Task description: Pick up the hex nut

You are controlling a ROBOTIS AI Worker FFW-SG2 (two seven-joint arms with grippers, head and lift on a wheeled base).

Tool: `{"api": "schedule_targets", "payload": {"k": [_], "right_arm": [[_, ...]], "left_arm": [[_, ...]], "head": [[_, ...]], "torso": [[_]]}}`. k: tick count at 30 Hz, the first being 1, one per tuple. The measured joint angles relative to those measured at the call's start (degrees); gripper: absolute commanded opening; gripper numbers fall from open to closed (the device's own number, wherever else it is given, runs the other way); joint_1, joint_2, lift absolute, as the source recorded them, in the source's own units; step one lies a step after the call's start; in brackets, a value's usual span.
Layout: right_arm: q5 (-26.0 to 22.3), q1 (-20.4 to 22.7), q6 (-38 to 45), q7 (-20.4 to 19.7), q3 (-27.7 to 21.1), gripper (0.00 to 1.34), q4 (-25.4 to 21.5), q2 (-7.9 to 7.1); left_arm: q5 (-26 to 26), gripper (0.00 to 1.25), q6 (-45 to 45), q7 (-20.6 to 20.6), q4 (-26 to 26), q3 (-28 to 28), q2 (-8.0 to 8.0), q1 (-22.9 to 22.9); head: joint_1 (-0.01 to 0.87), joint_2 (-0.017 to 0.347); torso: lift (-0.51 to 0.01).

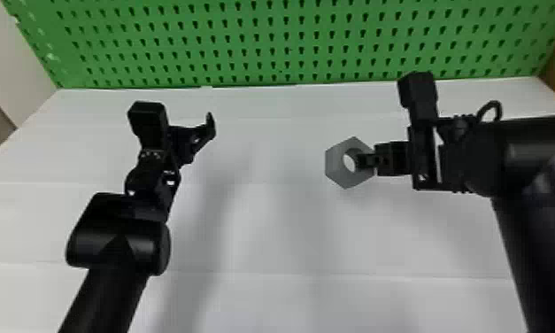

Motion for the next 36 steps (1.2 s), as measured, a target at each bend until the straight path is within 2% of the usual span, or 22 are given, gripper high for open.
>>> {"api": "schedule_targets", "payload": {"k": [14, 23, 36], "right_arm": [[2.1, 7.1, -14.7, -0.4, -7.0, 0.29, -2.8, 1.04], [0.8, 12.3, -26.9, -5.0, -9.6, 0.29, -2.9, 1.50], [2.2, 19.2, -46.8, -8.4, -13.0, 0.28, -2.2, 1.52]], "left_arm": [[0.5, 1.16, 0.0, 0.1, 0.0, -0.3, -0.02, 0.7], [1.0, 1.16, -0.2, 0.1, 0.0, -0.5, -0.04, 1.1], [1.3, 1.16, -0.3, 0.1, 0.0, -1.0, -0.05, 1.6]], "head": [[0.785, 0.149], [0.785, 0.149], [0.785, 0.149]], "torso": [[-0.089], [-0.089], [-0.089]]}}
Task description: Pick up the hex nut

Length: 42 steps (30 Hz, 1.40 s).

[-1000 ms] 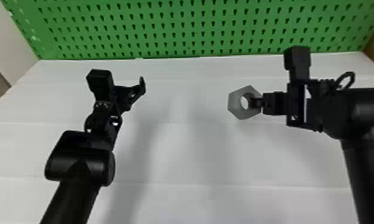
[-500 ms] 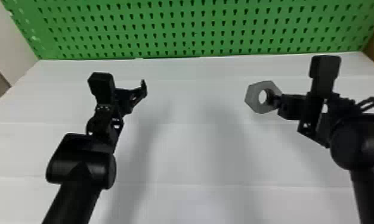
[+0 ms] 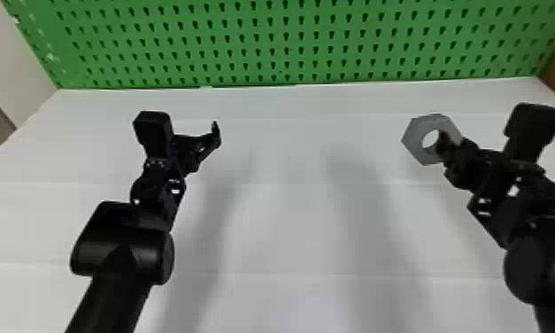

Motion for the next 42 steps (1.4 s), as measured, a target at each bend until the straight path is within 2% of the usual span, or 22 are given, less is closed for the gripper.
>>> {"api": "schedule_targets", "payload": {"k": [12, 21, 42], "right_arm": [[1.7, 2.9, -16.5, -2.3, 0.2, 0.28, 5.2, 0.00], [2.4, 3.7, -24.2, -3.8, 2.7, 0.28, 8.4, 0.00], [3.2, 2.9, -26.8, -4.3, 5.4, 0.28, 9.2, 0.00]], "left_arm": [[0.6, 1.16, 0.0, 0.0, 0.0, 0.0, 0.00, 0.8], [0.8, 1.16, 0.0, 0.0, -0.1, -0.3, 0.00, 1.0], [1.5, 1.16, -0.1, 0.4, 0.0, -0.8, -0.09, 1.3]], "head": [[0.785, 0.149], [0.785, 0.149], [0.785, 0.149]], "torso": [[-0.089], [-0.089], [-0.089]]}}
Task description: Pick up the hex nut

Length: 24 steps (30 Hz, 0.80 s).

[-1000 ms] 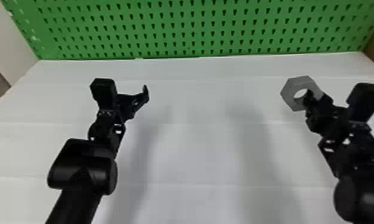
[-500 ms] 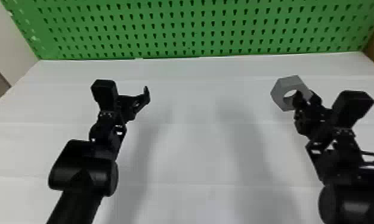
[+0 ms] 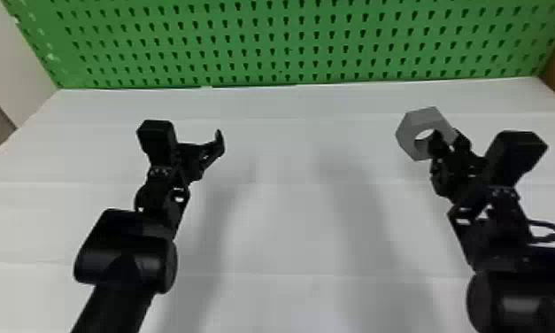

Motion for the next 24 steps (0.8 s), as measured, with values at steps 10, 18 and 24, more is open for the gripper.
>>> {"api": "schedule_targets", "payload": {"k": [10, 18, 24], "right_arm": [[0.3, 0.3, -0.1, 0.0, 0.6, 0.28, 0.1, 0.00], [0.7, 0.3, -0.1, 0.0, 0.9, 0.28, 0.2, 0.00], [0.9, 0.3, -0.1, 0.0, 1.1, 0.28, 0.3, 0.00]], "left_arm": [[0.2, 1.16, -0.2, 0.1, 0.0, 0.0, -0.07, 0.4], [0.2, 1.16, -0.2, 0.1, 0.0, -0.2, -0.09, 0.4], [0.2, 1.16, -0.2, 0.2, 0.0, -0.3, -0.09, 0.4]], "head": [[0.785, 0.149], [0.785, 0.149], [0.785, 0.149]], "torso": [[-0.089], [-0.089], [-0.089]]}}
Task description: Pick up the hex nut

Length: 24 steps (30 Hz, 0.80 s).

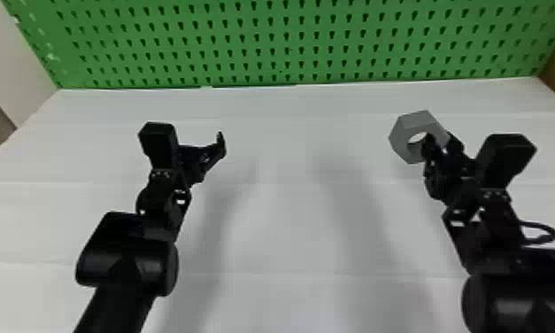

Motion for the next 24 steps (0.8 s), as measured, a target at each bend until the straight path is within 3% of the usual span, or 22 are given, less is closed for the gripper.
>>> {"api": "schedule_targets", "payload": {"k": [24], "right_arm": [[-1.2, -1.0, -1.5, 0.0, 1.0, 0.28, 2.2, 0.00]], "left_arm": [[-0.6, 1.16, -0.1, 0.1, -0.1, -0.9, -0.09, -1.0]], "head": [[0.785, 0.149]], "torso": [[-0.089]]}}
